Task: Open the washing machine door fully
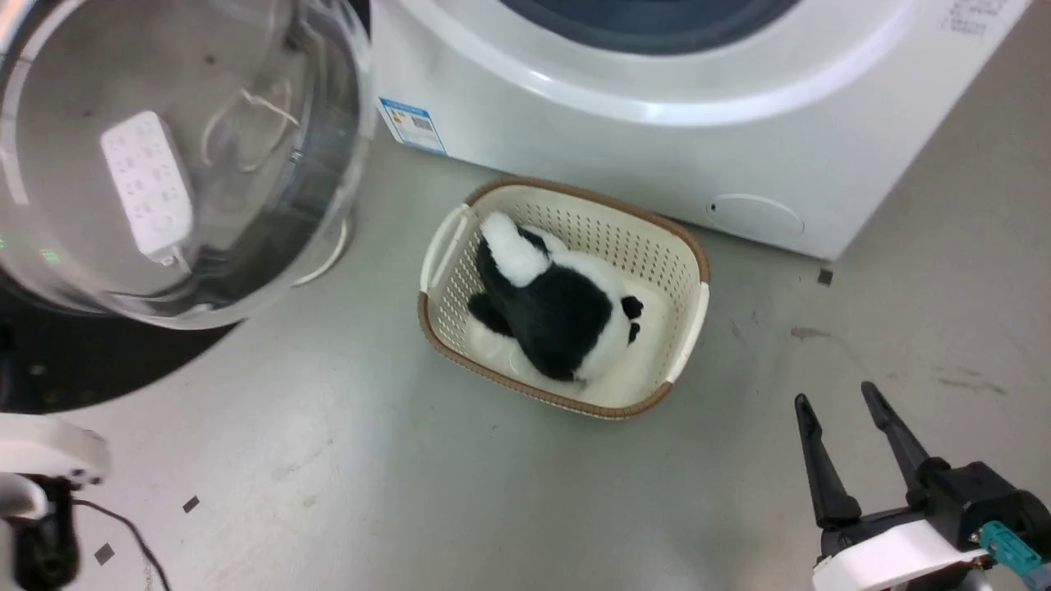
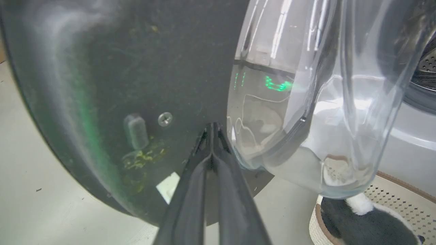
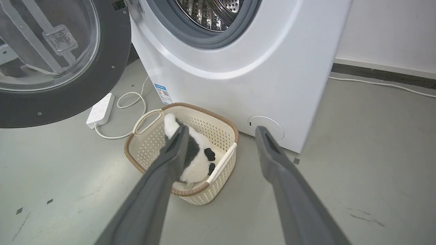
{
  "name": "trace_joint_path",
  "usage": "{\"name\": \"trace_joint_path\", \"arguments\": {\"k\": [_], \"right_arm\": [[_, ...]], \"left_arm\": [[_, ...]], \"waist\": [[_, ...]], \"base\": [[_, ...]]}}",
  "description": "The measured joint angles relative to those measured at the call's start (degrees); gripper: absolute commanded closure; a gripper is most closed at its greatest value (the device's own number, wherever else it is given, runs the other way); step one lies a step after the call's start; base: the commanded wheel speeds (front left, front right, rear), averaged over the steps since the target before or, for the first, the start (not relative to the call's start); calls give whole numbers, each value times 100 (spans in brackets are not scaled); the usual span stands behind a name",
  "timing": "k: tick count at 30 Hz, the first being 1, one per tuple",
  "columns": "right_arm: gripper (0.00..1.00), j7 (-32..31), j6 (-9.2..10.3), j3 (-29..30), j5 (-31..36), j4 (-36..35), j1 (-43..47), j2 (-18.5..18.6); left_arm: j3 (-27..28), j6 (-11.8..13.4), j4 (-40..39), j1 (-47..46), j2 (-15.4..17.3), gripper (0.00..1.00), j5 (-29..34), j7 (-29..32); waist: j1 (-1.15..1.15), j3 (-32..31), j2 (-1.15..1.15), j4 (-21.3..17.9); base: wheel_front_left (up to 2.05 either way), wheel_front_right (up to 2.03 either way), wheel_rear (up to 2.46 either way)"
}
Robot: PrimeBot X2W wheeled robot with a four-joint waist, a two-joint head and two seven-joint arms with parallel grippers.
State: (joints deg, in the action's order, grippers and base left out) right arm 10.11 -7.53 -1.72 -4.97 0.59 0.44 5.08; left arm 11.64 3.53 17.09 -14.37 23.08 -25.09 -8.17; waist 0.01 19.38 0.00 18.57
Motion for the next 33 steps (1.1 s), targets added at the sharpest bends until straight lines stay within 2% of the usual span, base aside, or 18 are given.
{"name": "trace_joint_path", "arguments": {"k": [3,10,18,23,29,30,31,33], "right_arm": [[0,-48,0,16,14,-104,-10,33],[0,-98,0,29,40,-157,-11,32],[0,15,0,26,37,-56,-10,-32],[0,211,0,163,41,75,-10,-134],[0,380,0,364,90,115,-22,-188],[0,398,0,397,99,114,-29,-193],[0,413,0,419,97,113,-32,-194],[0,421,0,442,87,111,-30,-196]], "left_arm": [[103,-67,377,-202,165,100,-44,-136],[260,-68,1034,-437,308,100,-85,-428],[216,-232,1017,-396,279,100,71,-610],[-13,-257,404,-165,-16,100,392,-651],[-322,-368,-872,201,-617,100,628,-654],[-372,-347,-1023,303,-716,73,659,-654],[-433,-313,-1165,421,-815,0,714,-654],[-593,-320,-1322,659,-978,0,734,-657]], "waist": [[0,123,0,-58],[-1,166,0,-154],[-2,-140,0,-194],[-2,-471,0,-243],[-2,-927,0,-434],[-2,-994,0,-487],[-2,-1055,0,-549],[-2,-1165,0,-686]], "base": [[0,0,0],[0,0,0],[0,0,0],[0,0,0],[0,0,0],[0,0,0],[0,0,0],[0,0,0]]}}
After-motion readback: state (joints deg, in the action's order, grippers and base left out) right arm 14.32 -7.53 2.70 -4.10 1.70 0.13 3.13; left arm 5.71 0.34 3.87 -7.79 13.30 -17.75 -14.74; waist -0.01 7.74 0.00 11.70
